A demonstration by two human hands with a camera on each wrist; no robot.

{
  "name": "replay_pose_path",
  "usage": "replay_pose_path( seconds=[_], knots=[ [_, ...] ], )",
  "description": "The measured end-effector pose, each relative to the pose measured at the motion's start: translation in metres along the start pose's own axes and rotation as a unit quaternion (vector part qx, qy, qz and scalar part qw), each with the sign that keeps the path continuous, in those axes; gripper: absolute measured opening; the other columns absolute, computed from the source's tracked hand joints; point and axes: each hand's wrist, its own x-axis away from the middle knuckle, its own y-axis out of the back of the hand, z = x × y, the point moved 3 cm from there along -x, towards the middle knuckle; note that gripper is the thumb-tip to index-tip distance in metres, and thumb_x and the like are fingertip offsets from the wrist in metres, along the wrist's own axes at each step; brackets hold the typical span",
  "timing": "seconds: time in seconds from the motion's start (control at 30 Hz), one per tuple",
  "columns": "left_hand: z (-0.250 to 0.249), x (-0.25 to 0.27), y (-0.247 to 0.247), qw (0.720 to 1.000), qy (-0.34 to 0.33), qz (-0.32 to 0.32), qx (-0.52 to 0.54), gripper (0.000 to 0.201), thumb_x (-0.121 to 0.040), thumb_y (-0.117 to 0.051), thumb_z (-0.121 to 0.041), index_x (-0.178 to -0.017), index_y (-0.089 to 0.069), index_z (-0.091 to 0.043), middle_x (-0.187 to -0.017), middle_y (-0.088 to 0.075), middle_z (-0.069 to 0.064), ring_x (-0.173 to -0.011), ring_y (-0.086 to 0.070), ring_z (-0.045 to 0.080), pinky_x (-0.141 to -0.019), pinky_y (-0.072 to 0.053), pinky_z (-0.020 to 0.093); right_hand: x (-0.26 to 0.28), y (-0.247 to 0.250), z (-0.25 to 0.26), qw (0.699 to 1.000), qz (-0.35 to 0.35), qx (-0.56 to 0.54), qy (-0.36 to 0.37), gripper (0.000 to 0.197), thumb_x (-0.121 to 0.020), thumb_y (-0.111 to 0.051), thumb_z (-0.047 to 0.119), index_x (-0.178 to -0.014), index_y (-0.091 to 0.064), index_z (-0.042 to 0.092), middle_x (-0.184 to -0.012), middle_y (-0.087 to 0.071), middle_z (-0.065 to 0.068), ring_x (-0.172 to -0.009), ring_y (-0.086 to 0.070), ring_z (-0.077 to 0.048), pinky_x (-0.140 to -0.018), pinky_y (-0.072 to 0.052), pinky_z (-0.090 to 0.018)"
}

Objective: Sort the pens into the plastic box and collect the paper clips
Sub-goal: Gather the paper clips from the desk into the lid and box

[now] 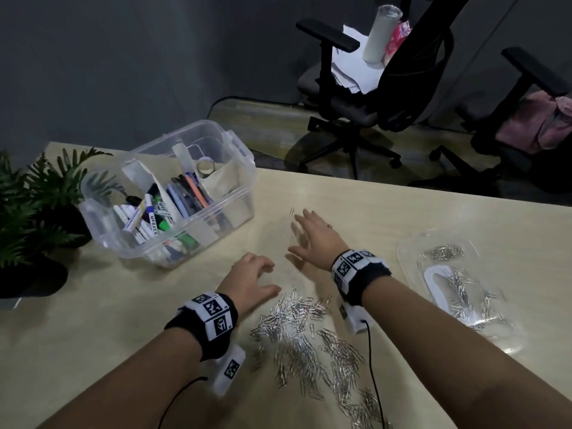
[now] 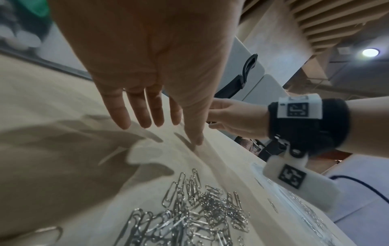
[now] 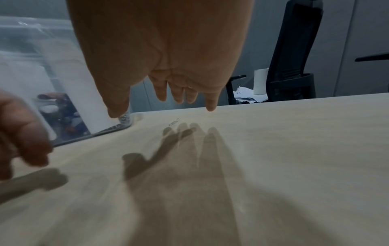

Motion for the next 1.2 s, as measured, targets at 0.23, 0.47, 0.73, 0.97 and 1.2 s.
replay_pose_path(
  seconds=[0.23,0.47,0.73,0.97,1.2],
  knots=[
    [0.017,-0.014,-0.003,0.999,0.001,0.036,0.011,0.046,-0.078,-0.073,-0.042,-0.117,-0.057,-0.024,-0.107,-0.049,-0.011,-0.098,-0.053,0.007,-0.091,-0.045,0.023,-0.051,-0.002,0.004,0.997,0.076,0.028,0.003,0.078,-0.091,-0.053,0.047,-0.151,-0.016,0.014,-0.161,-0.003,-0.005,-0.148,-0.006,-0.021,-0.118,-0.018,-0.047],
    [0.016,-0.010,-0.003,0.998,-0.011,0.041,0.034,0.048,-0.076,-0.076,-0.035,-0.118,-0.057,-0.022,-0.110,-0.052,-0.007,-0.096,-0.053,0.008,-0.084,-0.042,0.017,0.013,-0.006,0.012,0.991,0.122,0.010,0.052,0.068,-0.094,-0.048,0.047,-0.149,-0.025,0.012,-0.160,-0.011,-0.004,-0.146,-0.015,-0.020,-0.117,-0.016,-0.035],
    [0.017,0.032,-0.029,0.993,-0.016,0.094,-0.067,0.097,-0.059,-0.083,-0.050,-0.141,-0.038,-0.026,-0.127,-0.038,-0.007,-0.122,-0.035,0.013,-0.105,-0.032,0.026,0.124,-0.048,0.006,0.982,0.132,0.034,0.134,0.081,-0.085,-0.062,0.048,-0.150,-0.025,0.016,-0.155,-0.024,-0.008,-0.141,-0.025,-0.024,-0.116,-0.023,-0.034],
    [0.007,0.041,-0.057,0.981,-0.049,0.090,-0.165,0.102,-0.061,-0.084,-0.040,-0.145,-0.030,-0.027,-0.130,-0.032,-0.005,-0.120,-0.033,0.015,-0.105,-0.033,0.031,0.128,-0.063,0.016,0.991,0.089,0.073,0.071,0.096,-0.070,-0.075,0.049,-0.146,-0.028,0.017,-0.134,-0.040,-0.006,-0.119,-0.040,-0.026,-0.102,-0.034,-0.035],
    [0.008,0.027,-0.054,0.996,-0.033,0.059,-0.057,0.038,-0.072,-0.078,-0.018,-0.107,-0.064,-0.018,-0.097,-0.047,-0.007,-0.094,-0.052,0.013,-0.087,-0.042,0.024,0.107,-0.063,0.018,0.993,0.057,-0.096,-0.032,0.050,-0.075,-0.077,0.025,-0.120,-0.056,0.015,-0.113,-0.050,-0.006,-0.103,-0.052,-0.024,-0.091,-0.045,-0.035]
  ],
)
